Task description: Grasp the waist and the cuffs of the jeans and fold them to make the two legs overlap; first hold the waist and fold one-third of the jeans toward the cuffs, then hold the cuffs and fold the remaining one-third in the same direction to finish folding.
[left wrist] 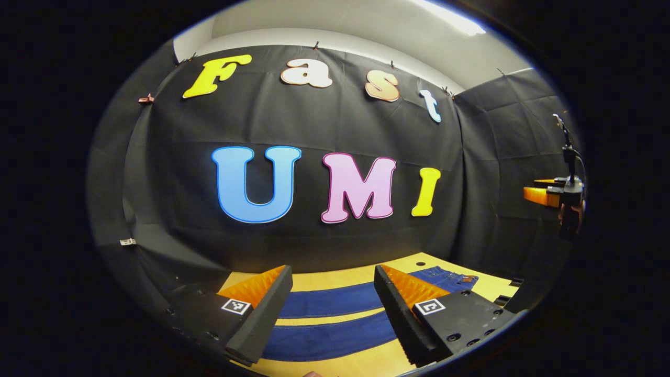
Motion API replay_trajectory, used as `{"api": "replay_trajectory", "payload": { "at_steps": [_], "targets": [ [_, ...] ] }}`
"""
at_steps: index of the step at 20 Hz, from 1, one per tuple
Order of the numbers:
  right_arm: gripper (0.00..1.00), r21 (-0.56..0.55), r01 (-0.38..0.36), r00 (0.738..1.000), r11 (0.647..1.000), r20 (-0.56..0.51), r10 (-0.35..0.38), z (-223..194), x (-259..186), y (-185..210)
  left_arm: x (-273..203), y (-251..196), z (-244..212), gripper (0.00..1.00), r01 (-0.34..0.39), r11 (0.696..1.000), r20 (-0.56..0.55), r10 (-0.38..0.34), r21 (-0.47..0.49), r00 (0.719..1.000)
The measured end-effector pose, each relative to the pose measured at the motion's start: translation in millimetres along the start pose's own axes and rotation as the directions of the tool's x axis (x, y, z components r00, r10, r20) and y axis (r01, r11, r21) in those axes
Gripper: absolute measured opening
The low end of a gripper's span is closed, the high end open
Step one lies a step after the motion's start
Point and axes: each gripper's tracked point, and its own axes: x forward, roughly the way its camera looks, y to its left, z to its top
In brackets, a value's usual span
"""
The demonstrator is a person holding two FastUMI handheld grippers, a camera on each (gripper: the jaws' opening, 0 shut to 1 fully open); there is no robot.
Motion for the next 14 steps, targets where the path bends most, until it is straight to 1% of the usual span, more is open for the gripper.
{"api": "replay_trajectory", "payload": {
  "at_steps": [2,4,5,6,7,8,10,11,12,14],
  "targets": [
    [0.97,0.020,-0.005,1.000,1.000,0.004,0.005,3.9,2.2,0.1,-7.5,10.8,-14.5,0.98,0.007,1.000,-0.032,-0.007,-0.004,0.999],
    [0.96,-0.008,-0.008,1.000,1.000,0.013,0.008,6.1,10.7,-2.7,-15.7,17.7,-29.9,0.98,0.038,0.999,-0.076,-0.039,-0.017,0.996],
    [0.97,-0.036,-0.029,1.000,0.999,0.008,0.029,3.1,14.4,0.0,-19.3,26.2,-36.2,0.98,0.048,0.999,-0.097,-0.049,-0.020,0.994],
    [0.97,-0.070,-0.076,0.997,0.995,-0.011,0.075,-3.5,20.7,7.1,-22.4,33.1,-41.2,0.98,0.078,0.997,-0.114,-0.080,-0.024,0.990],
    [0.97,-0.090,-0.126,0.992,0.988,-0.028,0.124,-9.8,25.7,16.4,-23.1,32.6,-45.3,0.98,0.135,0.991,-0.131,-0.137,-0.025,0.982],
    [0.97,-0.116,-0.182,0.983,0.976,-0.051,0.177,-19.1,31.2,24.5,-24.5,33.6,-53.4,0.98,0.183,0.983,-0.157,-0.184,-0.017,0.970],
    [0.96,-0.177,-0.283,0.957,0.943,-0.124,0.264,-43.4,42.5,38.5,-22.2,51.6,-72.3,0.97,0.236,0.972,-0.230,-0.228,0.006,0.946],
    [0.97,-0.203,-0.318,0.945,0.926,-0.147,0.292,-54.1,49.2,43.2,-21.6,59.3,-80.8,0.95,0.259,0.966,-0.266,-0.247,0.008,0.932],
    [0.97,-0.215,-0.358,0.930,0.909,-0.167,0.327,-60.5,58.9,48.9,-21.4,65.6,-92.8,0.95,0.284,0.959,-0.306,-0.266,0.015,0.914],
    [0.97,-0.204,-0.441,0.889,0.874,-0.231,0.394,-83.7,76.3,60.0,-21.1,82.1,-117.0,0.95,0.341,0.938,-0.396,-0.293,0.055,0.870]
  ]
}}
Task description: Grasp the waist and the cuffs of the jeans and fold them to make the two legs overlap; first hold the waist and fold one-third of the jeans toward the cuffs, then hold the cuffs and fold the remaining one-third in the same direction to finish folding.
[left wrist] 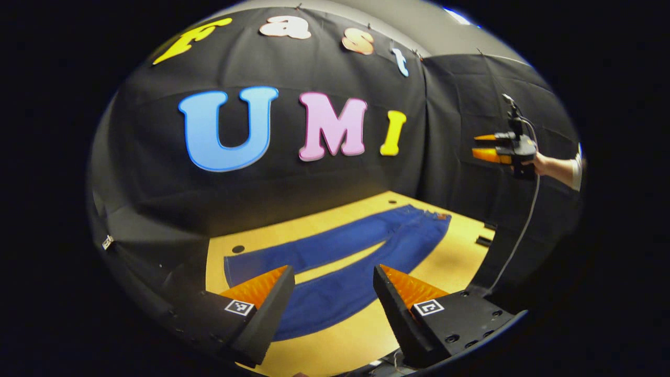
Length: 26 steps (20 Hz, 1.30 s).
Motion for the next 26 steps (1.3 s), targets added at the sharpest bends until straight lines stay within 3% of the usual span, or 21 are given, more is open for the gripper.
{"api": "replay_trajectory", "payload": {
  "at_steps": [4,7,11,14,17,19,21,23,24,25,26],
  "targets": [
    [0.96,-0.103,-0.161,0.977,0.982,-0.159,0.144,-67.9,46.6,5.2,20.4,21.1,-58.2,0.95,0.119,0.991,-0.211,-0.103,0.063,0.972],
    [0.97,-0.167,-0.313,0.912,0.935,-0.329,0.246,-140.7,81.6,16.8,38.5,36.7,-108.0,0.93,0.202,0.974,-0.393,-0.147,0.103,0.908],
    [0.96,-0.103,-0.525,0.747,0.845,-0.533,0.399,-230.2,109.0,38.7,70.0,56.2,-164.1,0.92,0.273,0.955,-0.587,-0.159,0.111,0.794],
    [0.97,-0.038,-0.628,0.586,0.777,-0.680,0.440,-299.6,120.5,41.2,90.2,59.9,-192.5,0.93,0.329,0.941,-0.681,-0.191,0.077,0.707],
    [0.97,0.025,-0.729,0.409,0.684,-0.786,0.464,-351.9,119.3,50.8,98.3,57.8,-222.5,0.92,0.391,0.917,-0.776,-0.192,0.076,0.600],
    [0.97,0.061,-0.757,0.326,0.650,-0.828,0.456,-373.1,116.7,51.6,101.6,53.3,-229.1,0.92,0.429,0.901,-0.804,-0.210,0.061,0.556],
    [0.97,0.086,-0.755,0.282,0.650,-0.852,0.441,-384.8,120.4,52.8,105.6,57.3,-233.9,0.90,0.429,0.902,-0.822,-0.208,0.048,0.530],
    [0.96,0.112,-0.761,0.237,0.639,-0.869,0.435,-388.2,119.0,55.3,113.6,57.9,-239.6,0.91,0.419,0.907,-0.829,-0.203,0.041,0.521],
    [0.95,0.113,-0.759,0.238,0.642,-0.869,0.434,-395.4,122.2,57.8,114.5,65.8,-242.0,0.92,0.415,0.908,-0.830,-0.192,0.052,0.524],
    [0.95,0.114,-0.756,0.237,0.644,-0.870,0.432,-395.4,121.5,55.3,113.2,69.3,-243.2,0.87,0.413,0.910,-0.829,-0.199,0.042,0.523],
    [0.87,0.119,-0.750,0.235,0.650,-0.872,0.430,-396.2,123.1,55.6,113.9,69.4,-244.5,0.87,0.404,0.914,-0.825,-0.202,0.035,0.527]
  ]
}}
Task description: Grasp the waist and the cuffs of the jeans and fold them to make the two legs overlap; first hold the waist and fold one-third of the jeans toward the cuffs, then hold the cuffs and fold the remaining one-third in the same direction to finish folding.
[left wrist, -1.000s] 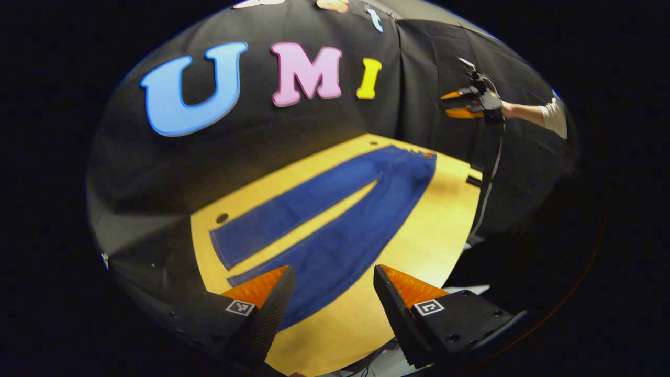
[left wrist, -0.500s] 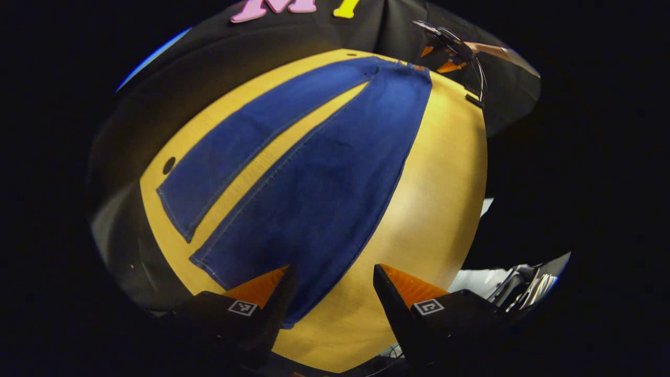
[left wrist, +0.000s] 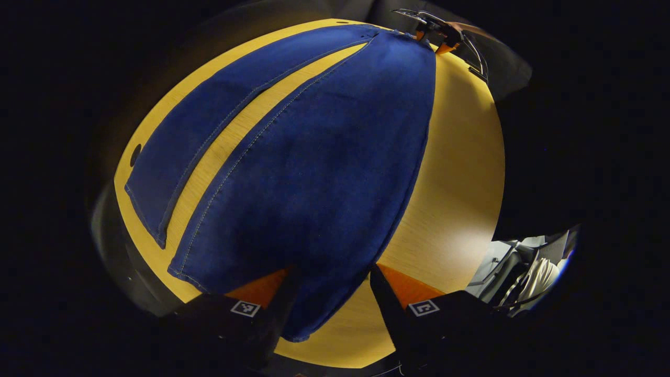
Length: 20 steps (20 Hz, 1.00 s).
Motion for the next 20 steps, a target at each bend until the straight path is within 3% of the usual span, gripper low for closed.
{"api": "replay_trajectory", "payload": {
  "at_steps": [1,4,5,6,7,9,11,12,14,16,17,18,19,20],
  "targets": [
    [0.94,0.028,-0.002,1.000,1.000,-0.004,0.002,0.0,-0.7,-1.7,0.4,2.7,-0.1,0.87,-0.006,1.000,0.001,0.006,-0.010,1.000],
    [0.94,0.096,0.022,1.000,0.995,-0.014,-0.021,4.2,0.9,-10.8,0.6,12.7,-1.2,0.83,-0.051,0.997,0.002,0.051,-0.061,0.999],
    [0.65,0.128,0.063,0.998,0.990,-0.002,-0.063,12.0,-2.5,-26.5,2.4,13.4,2.3,0.63,-0.056,0.996,0.006,0.057,-0.071,0.998],
    [0.37,0.186,0.078,0.997,0.980,0.008,-0.081,13.9,2.2,-34.3,1.2,22.4,2.9,0.58,-0.054,0.995,0.017,0.056,-0.082,0.998],
    [0.08,0.212,0.084,0.996,0.974,0.016,-0.089,14.3,-1.1,-37.7,1.7,24.2,8.6,0.40,-0.049,0.991,0.033,0.053,-0.125,0.998],
    [0.02,0.252,0.105,0.993,0.962,0.027,-0.116,11.2,-5.7,-32.3,-1.7,25.9,15.5,0.05,-0.063,0.978,0.038,0.072,-0.198,0.997],
    [0.00,0.301,0.116,0.989,0.946,0.053,-0.138,13.0,-3.8,-30.6,-2.1,43.7,19.2,0.06,-0.134,0.965,0.044,0.148,-0.223,0.988],
    [0.06,0.321,0.121,0.986,0.939,0.069,-0.150,13.8,-4.5,-32.1,-2.5,48.2,21.7,0.06,-0.152,0.959,0.043,0.167,-0.241,0.985],
    [0.08,0.345,0.132,0.981,0.929,0.092,-0.173,15.1,-7.8,-32.4,-6.4,50.3,25.5,0.06,-0.169,0.945,0.048,0.190,-0.280,0.981],
    [0.05,0.367,0.140,0.972,0.920,0.127,-0.198,19.7,-19.3,-33.2,-15.8,56.4,30.9,0.06,-0.180,0.925,0.074,0.216,-0.336,0.974],
    [0.00,0.380,0.146,0.965,0.913,0.150,-0.217,24.6,-28.2,-36.0,-21.5,60.9,35.8,0.06,-0.187,0.914,0.099,0.237,-0.360,0.966],
    [0.10,0.395,0.158,0.953,0.905,0.178,-0.245,27.3,-39.0,-39.0,-27.4,64.4,38.6,0.06,-0.194,0.903,0.122,0.258,-0.383,0.958],
    [0.00,0.411,0.174,0.939,0.895,0.204,-0.277,31.5,-50.0,-42.9,-35.1,67.7,46.0,0.06,-0.203,0.890,0.145,0.283,-0.409,0.948],
    [0.00,0.425,0.201,0.916,0.883,0.238,-0.323,40.1,-65.0,-50.5,-47.9,72.3,52.5,0.06,-0.213,0.878,0.172,0.311,-0.428,0.935]
  ]
}}
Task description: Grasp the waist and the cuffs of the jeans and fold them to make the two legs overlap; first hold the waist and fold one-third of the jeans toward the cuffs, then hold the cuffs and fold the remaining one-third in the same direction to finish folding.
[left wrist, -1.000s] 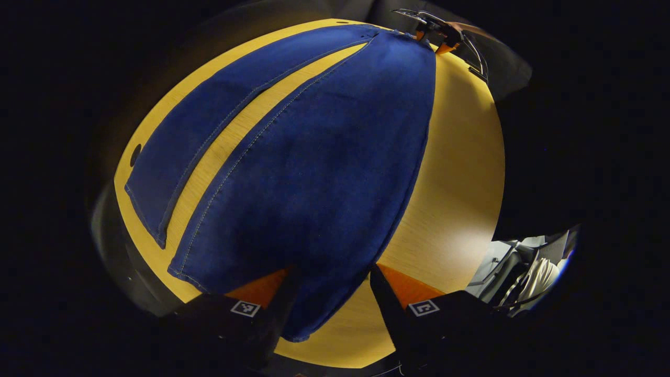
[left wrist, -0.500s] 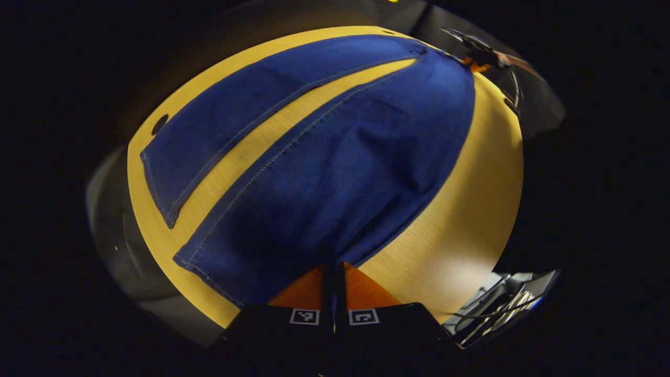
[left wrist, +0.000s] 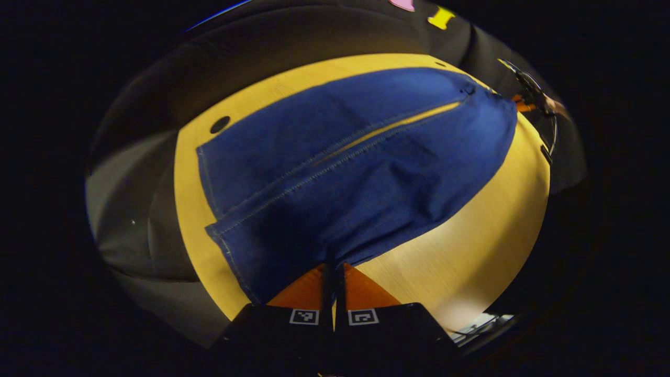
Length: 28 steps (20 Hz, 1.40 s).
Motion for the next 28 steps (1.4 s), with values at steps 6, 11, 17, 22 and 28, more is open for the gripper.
{"api": "replay_trajectory", "payload": {
  "at_steps": [6,11,17,22,28],
  "targets": [
    [0.00,0.046,0.238,0.933,0.970,0.266,-0.241,124.6,-74.3,-54.8,-50.4,42.1,100.7,0.06,-0.109,0.984,0.188,0.134,-0.138,0.973],
    [0.05,0.094,0.284,0.917,0.954,0.265,-0.299,184.1,-22.5,-89.4,-14.8,72.2,150.2,0.06,-0.202,0.956,0.114,0.229,-0.214,0.967],
    [0.08,0.112,0.307,0.927,0.945,0.191,-0.324,207.9,67.8,-100.4,43.5,109.5,173.1,0.06,-0.327,0.917,0.080,0.352,-0.226,0.932],
    [0.17,0.286,0.182,0.954,0.941,0.182,-0.240,204.8,92.5,-92.8,30.0,119.9,179.0,0.68,-0.343,0.880,0.144,0.405,-0.328,0.903],
    [0.98,0.411,0.106,0.900,0.905,0.348,-0.263,245.8,26.0,-111.8,-71.0,82.4,234.7,0.89,-0.266,0.884,0.401,0.419,-0.384,0.815]
  ]
}}
